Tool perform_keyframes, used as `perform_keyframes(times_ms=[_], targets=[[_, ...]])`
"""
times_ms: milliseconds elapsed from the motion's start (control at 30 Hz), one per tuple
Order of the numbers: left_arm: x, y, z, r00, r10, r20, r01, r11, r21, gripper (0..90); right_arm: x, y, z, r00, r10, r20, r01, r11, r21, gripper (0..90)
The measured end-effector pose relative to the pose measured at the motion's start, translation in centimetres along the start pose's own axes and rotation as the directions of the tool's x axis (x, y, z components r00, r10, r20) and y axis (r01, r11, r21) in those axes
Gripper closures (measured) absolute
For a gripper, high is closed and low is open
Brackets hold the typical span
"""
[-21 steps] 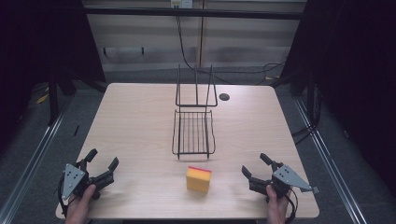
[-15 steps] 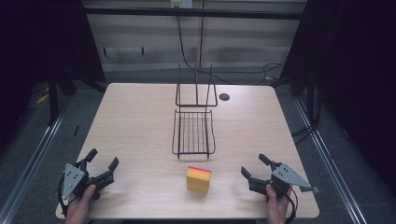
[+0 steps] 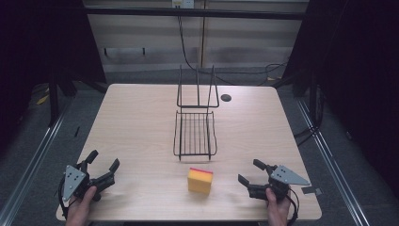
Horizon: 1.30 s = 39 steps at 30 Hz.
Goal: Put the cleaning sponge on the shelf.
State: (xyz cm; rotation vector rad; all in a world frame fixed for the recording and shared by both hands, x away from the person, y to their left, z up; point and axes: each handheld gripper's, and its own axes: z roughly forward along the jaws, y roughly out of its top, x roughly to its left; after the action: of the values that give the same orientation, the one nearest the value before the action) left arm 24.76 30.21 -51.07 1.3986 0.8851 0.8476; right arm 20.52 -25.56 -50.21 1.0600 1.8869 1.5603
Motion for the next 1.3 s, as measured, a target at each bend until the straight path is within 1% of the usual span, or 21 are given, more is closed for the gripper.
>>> perform_keyframes(times_ms=[33,100,133,167,200,300,367,433,467,533,567,600,800,833,867,967,1033,1200,1233,1267,1300], targets=[[0.0,0.0,0.0,1.0,0.0,0.0,0.0,1.0,0.0,15.5,0.0,0.1,0.0,0.9998,0.0,-0.019,0.0,1.0,0.009,14.6],[0.0,0.0,0.0,1.0,0.0,0.0,0.0,1.0,0.0,15.5,0.1,0.2,0.0,0.9996,-0.001,-0.027,0.002,1.0,0.026,15.1],[0.0,0.0,0.0,1.0,0.0,0.0,0.0,1.0,0.0,15.5,0.2,0.3,0.1,0.9988,-0.011,-0.047,0.014,0.999,0.05,16.3],[0.0,0.0,0.0,1.0,0.0,0.0,0.0,1.0,0.0,15.5,0.2,0.3,0.1,0.9988,-0.011,-0.047,0.014,0.999,0.05,16.3],[0.0,0.0,0.0,1.0,0.0,0.0,0.0,1.0,0.0,15.5,0.3,0.4,0.1,0.9964,0.002,-0.084,0.002,0.999,0.039,17.2],[0.0,0.0,0.0,1.0,0.0,0.0,0.0,1.0,0.0,15.5,0.5,0.5,0.3,0.9943,-0.003,-0.107,0.008,0.999,0.043,17.2],[0.0,0.0,0.0,1.0,0.0,0.0,0.0,1.0,-0.001,15.5,0.9,0.6,0.5,0.9886,0.0,-0.151,0.006,0.999,0.04,17.2],[0.0,0.0,0.0,1.0,0.0,0.0,0.0,1.0,0.0,15.5,1.0,0.7,0.6,0.9877,-0.002,-0.156,0.008,0.999,0.038,17.2],[0.0,0.0,0.0,1.0,0.0,0.0,0.0,1.0,0.0,15.5,1.3,0.8,0.9,0.9832,-0.007,-0.182,0.015,0.999,0.043,17.6],[0.0,0.0,0.0,1.0,0.0,0.0,0.0,1.0,0.0,15.5,1.5,0.9,1.1,0.978,-0.008,-0.209,0.019,0.999,0.05,19.3],[0.0,0.0,0.0,1.0,0.0,0.0,0.0,1.0,0.0,15.5,1.5,0.9,1.1,0.978,-0.008,-0.209,0.019,0.999,0.05,19.3],[0.0,0.0,0.0,1.0,0.0,0.0,0.0,1.0,0.0,15.6,1.8,0.9,1.3,0.9731,-0.006,-0.23,0.02,0.998,0.057,20.2],[0.0,0.0,0.0,1.0,0.0,0.0,0.0,1.0,-0.002,15.5,2.3,1.2,1.5,0.9641,-0.011,-0.265,0.027,0.998,0.058,20.8],[0.0,0.0,0.0,1.0,0.0,0.0,0.0,1.0,0.0,15.5,2.5,1.5,1.6,0.9601,-0.02,-0.279,0.037,0.998,0.054,24.8],[0.0,0.0,0.0,1.0,0.0,-0.001,0.0,1.0,-0.002,15.5,2.6,1.5,1.6,0.9605,-0.027,-0.277,0.042,0.998,0.048,26.2],[0.0,0.0,0.0,1.0,0.0,-0.001,0.0,1.0,-0.002,15.5,2.9,1.7,1.6,0.9565,-0.032,-0.29,0.049,0.997,0.052,26.9],[0.0,0.0,0.0,1.0,0.0,0.0,0.0,1.0,0.0,15.5,3.3,2.0,1.9,0.9456,-0.045,-0.322,0.068,0.996,0.06,27.7],[0.0,0.0,0.0,1.0,0.0,0.0,0.0,1.0,0.0,15.5,3.6,2.1,2.3,0.9355,-0.048,-0.35,0.074,0.995,0.062,30.9],[0.0,0.0,0.0,1.0,0.0,0.0,0.0,1.0,0.0,15.5,3.7,2.2,2.4,0.937,-0.056,-0.345,0.082,0.995,0.061,30.9],[0.0,0.0,0.0,1.0,0.0,0.0,0.0,1.0,0.0,15.5,3.9,2.4,2.7,0.9288,-0.063,-0.365,0.094,0.993,0.069,30.8],[0.0,0.0,0.0,1.0,0.0,0.0,0.0,1.0,0.0,15.5,4.0,2.4,2.8,0.9298,-0.068,-0.362,0.099,0.993,0.069,30.5]])
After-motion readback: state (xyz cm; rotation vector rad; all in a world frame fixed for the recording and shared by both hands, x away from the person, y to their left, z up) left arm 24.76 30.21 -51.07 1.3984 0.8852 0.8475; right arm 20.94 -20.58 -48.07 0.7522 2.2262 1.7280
